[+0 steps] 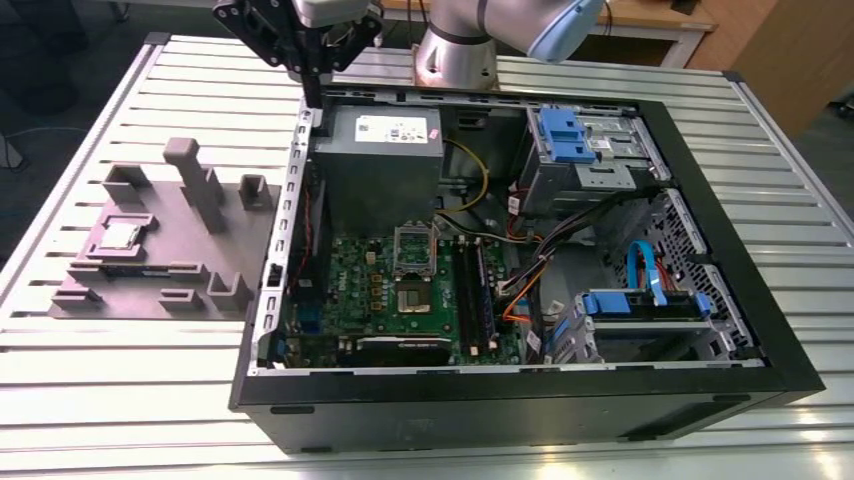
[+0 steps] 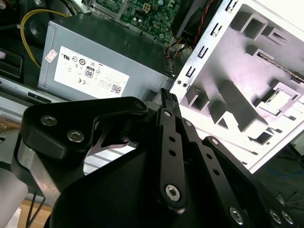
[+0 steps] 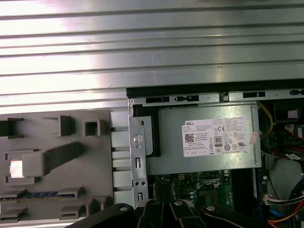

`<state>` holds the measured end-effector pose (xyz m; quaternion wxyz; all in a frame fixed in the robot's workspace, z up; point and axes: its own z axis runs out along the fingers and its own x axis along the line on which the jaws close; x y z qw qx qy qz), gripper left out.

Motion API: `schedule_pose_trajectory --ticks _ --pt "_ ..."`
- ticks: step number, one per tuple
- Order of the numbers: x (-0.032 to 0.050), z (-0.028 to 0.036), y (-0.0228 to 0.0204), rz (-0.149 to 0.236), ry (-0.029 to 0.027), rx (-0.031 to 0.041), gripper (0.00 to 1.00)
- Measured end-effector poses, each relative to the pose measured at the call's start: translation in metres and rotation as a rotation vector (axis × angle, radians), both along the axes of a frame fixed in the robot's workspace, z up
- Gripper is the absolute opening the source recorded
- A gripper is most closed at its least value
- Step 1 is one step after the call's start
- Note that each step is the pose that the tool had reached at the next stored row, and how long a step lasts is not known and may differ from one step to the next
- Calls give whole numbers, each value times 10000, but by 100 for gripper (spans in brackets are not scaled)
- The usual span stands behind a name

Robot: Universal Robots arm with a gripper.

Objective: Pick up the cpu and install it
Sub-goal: 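Reach for the cpu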

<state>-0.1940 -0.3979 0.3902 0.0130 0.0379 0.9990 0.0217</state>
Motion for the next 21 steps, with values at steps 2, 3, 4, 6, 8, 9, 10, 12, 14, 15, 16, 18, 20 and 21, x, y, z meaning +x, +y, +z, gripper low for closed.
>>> schedule_pose_trajectory --ticks 2,3,4,6,8,9,10,12,14,15,16,18,20,21 --pt "-2 0 0 1 0 0 10" --pt "-2 0 0 1 0 0 10" --pt "-2 0 0 1 0 0 10" --pt "-7 0 0 0 -1 0 10" --pt "-23 0 0 0 -1 0 10" --pt "-31 0 0 0 0 0 10" --pt "-38 -1 0 1 -1 1 10" --pt "-50 -1 0 1 -1 1 10" --pt "-61 0 0 0 -1 0 10" --pt "-65 0 0 1 -1 0 10" --pt "-69 0 0 1 0 0 10" --pt "-77 -1 0 1 -1 0 10" --pt "-85 -1 0 0 -1 0 10" --pt "-89 -1 0 1 -1 0 10"
